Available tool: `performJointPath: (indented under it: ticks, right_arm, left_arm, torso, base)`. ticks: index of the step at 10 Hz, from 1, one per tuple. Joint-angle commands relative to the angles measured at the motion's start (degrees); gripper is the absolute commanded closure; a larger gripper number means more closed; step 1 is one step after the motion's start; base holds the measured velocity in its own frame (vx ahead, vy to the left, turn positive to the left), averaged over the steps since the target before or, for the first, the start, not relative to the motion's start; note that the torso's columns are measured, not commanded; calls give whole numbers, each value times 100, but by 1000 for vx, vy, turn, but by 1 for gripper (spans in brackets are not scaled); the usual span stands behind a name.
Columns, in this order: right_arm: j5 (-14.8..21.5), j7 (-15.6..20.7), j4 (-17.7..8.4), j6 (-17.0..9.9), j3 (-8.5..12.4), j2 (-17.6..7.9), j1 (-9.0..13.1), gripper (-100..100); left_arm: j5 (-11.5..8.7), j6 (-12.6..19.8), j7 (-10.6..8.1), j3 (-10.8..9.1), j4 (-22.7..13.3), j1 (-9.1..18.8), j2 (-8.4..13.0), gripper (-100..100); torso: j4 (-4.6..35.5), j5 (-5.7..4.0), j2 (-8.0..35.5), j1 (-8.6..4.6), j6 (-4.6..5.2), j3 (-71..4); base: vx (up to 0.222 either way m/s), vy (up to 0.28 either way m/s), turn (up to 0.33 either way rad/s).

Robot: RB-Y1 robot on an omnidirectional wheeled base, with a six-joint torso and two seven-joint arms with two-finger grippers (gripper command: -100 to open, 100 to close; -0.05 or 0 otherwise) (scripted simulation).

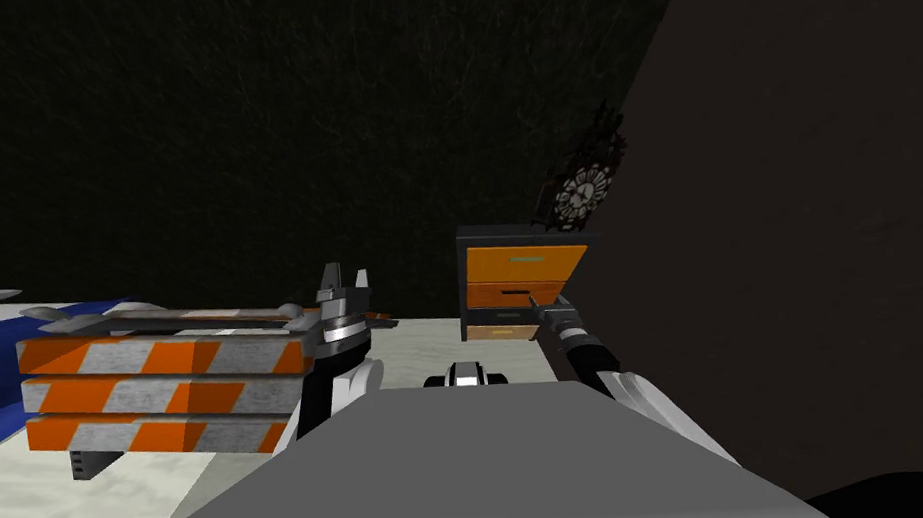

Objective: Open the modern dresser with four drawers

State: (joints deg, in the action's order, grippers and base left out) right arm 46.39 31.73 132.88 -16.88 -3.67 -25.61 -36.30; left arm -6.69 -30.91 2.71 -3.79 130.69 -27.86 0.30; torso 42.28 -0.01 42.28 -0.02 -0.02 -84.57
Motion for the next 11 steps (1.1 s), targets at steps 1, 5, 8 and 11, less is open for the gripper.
performJointPath:
  ticks: [1,5,8,11]
  right_arm:
    - [350,357,-30,-334,-26,-165,-62,-100]
    - [931,994,-51,-966,-82,-593,-187,-100]
    - [1270,1393,-71,-1355,-120,-887,-267,-100]
    - [1717,1905,-98,-1876,-174,-1332,-381,-100]
  left_arm:
    - [0,0,0,0,0,0,0,0]
    - [0,0,0,0,0,-1,0,0]
    - [0,0,0,-1,0,-1,0,0]
    - [0,0,0,-1,0,-1,0,0]
  torso:
    - [-1,1,-4,4,0,-2]
    - [-1,0,-2,0,3,-2]
    - [1,0,3,-2,5,1]
    - [-2,1,-6,1,2,-4]
  base:
    - [28,19,76]
    - [39,17,145]
    - [38,3,133]
    - [53,-4,242]
